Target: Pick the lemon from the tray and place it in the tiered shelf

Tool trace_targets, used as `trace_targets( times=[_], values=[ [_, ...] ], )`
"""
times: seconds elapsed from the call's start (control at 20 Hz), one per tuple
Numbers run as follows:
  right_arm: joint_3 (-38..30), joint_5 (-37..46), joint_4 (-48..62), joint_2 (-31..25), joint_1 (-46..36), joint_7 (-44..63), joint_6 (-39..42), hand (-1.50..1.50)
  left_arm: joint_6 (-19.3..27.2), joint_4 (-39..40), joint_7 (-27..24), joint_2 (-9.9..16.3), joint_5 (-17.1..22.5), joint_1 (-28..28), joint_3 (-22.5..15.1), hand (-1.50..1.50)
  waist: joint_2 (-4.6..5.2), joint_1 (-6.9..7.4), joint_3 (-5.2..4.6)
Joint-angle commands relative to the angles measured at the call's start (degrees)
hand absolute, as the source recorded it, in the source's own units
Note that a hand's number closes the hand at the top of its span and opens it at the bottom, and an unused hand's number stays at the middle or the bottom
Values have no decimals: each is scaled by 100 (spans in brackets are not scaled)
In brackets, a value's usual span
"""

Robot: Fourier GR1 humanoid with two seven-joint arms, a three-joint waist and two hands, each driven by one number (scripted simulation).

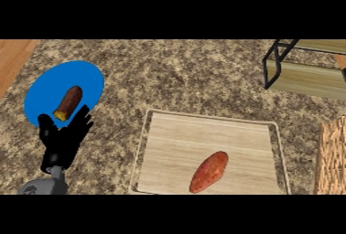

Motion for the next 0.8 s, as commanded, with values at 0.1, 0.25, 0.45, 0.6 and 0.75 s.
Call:
trace_targets(
  times=[0.1, 0.25, 0.45, 0.6, 0.75],
  values=[
    [17, 404, 1287, 46, -327, -941, -690, 150, 94, -52, 166, -77, -158, -42, -143, 0, 50, 52, -15],
    [186, 668, 1596, 187, -433, -1080, -949, 150, -54, 225, 195, -47, 42, -98, 20, 0, 51, 38, -18],
    [123, 751, 1988, 101, -575, -1481, -1112, 150, 94, -2, 323, -106, -69, -57, -53, 0, 32, 17, -15],
    [54, 795, 2386, 197, -1000, -1464, -1291, 150, 72, 319, -81, -214, -199, -146, -133, 0, 75, 91, -17],
    [29, 801, 2573, 62, -918, -1907, -1146, 150, 34, 335, -170, -182, -154, -40, -45, 0, 58, 48, -17]
  ],
)
